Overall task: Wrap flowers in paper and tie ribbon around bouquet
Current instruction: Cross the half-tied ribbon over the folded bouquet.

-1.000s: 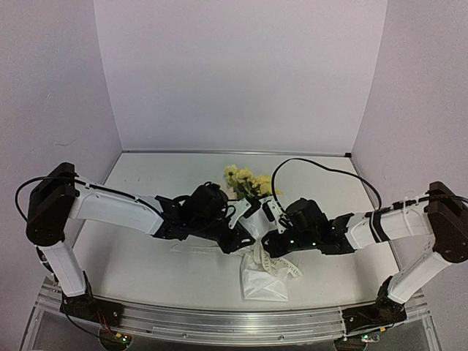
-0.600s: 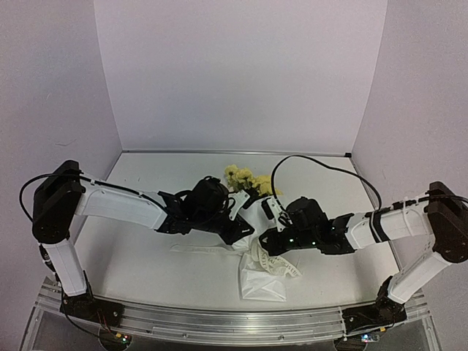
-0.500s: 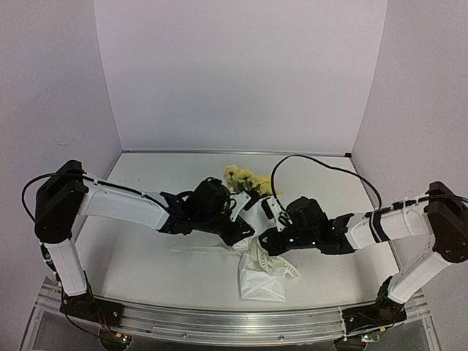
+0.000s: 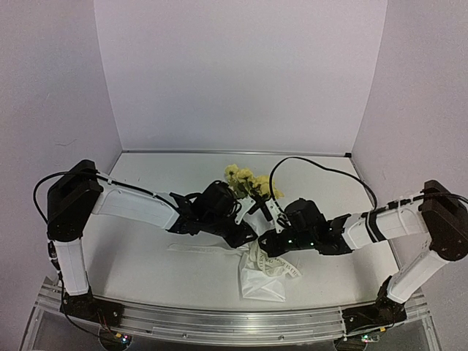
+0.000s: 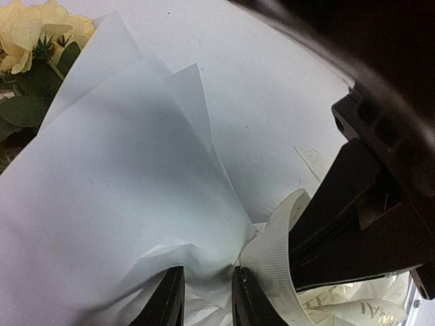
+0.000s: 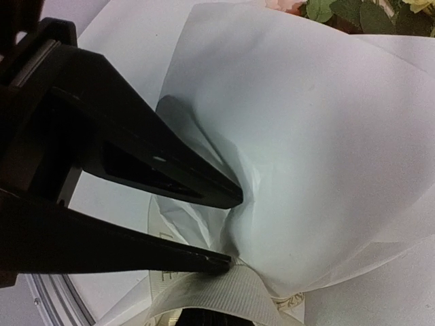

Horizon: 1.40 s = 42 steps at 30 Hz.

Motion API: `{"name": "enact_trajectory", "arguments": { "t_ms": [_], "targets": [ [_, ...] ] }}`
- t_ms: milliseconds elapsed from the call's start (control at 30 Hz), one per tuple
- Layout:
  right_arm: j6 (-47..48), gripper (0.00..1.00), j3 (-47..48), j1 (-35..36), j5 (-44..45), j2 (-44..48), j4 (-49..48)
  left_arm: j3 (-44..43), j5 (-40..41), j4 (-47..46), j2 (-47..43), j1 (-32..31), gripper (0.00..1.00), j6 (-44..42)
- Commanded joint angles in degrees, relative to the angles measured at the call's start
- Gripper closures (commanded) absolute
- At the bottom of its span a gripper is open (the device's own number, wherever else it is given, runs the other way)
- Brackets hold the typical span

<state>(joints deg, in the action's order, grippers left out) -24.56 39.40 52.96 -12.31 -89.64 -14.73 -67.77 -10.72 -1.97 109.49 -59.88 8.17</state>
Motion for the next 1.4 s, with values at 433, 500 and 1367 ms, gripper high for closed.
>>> {"name": "enact_trajectory", "arguments": {
  "t_ms": [433,500,1367],
  "targets": [
    [-0.72,1.00,0.17,-0.96,3.37,-2.73,-2.47,-2.34,-5.71,1.27,3.47,1.43,0.75,2.12],
    [-0.75,1.00,0.16,-1.12,3.80,-2.69,-2.44,-2.23,-6.31,1.32,3.04,1.44,0.76,1.47],
    [0.99,1.00,-0.01,-1.11,3.03,2.42,-0.92,1.55,-6.14,-1.93,-4.31,-0.94,0.73,-4.96]
  ]
}}
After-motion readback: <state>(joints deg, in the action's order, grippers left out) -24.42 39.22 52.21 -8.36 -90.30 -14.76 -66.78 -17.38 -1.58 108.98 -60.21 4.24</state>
